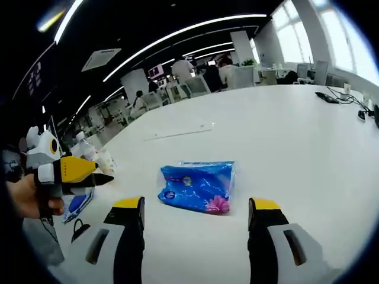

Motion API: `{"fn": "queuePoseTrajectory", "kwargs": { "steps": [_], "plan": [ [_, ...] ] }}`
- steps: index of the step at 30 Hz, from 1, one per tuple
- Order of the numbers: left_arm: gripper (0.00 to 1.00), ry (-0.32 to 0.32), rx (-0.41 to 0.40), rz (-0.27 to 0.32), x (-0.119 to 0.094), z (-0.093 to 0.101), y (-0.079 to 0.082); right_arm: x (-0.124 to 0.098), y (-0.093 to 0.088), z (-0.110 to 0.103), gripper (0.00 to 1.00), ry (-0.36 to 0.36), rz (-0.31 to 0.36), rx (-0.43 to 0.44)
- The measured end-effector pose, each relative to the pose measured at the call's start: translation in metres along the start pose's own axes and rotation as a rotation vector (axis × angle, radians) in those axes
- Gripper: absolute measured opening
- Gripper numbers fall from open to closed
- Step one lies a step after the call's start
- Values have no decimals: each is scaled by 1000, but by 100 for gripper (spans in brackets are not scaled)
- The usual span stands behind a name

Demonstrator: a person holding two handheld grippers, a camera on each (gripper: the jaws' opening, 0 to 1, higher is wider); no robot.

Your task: Arrange the tabletop items into an orderly group along one side of the table until the central work area is clear of visible clutter.

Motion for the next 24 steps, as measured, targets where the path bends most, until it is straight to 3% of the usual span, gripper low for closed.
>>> {"fn": "queuePoseTrajectory", "kwargs": {
  "steps": [16, 19, 24],
  "plan": [
    [89, 48, -112, 95, -84, -49, -2, -7, 9, -56, 69, 41, 17, -41],
    [89, 73, -105, 105, -106, -59, -6, -8, 11, -70, 68, 50, 23, -56],
    [89, 110, -168, 143, -142, -83, -15, -6, 14, -89, 67, 64, 26, -58]
  ]
}}
Point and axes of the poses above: the point that each gripper's makers call its tool centre point, and the gripper's own axes: x roughly forward along the fingers, z roughly to its right, y roughly out of its top, the point moved 8 cm from there along -x, roughly backward along the fingers, and after that the axes turned 11 degrees about -z, right-handed, at the moved point
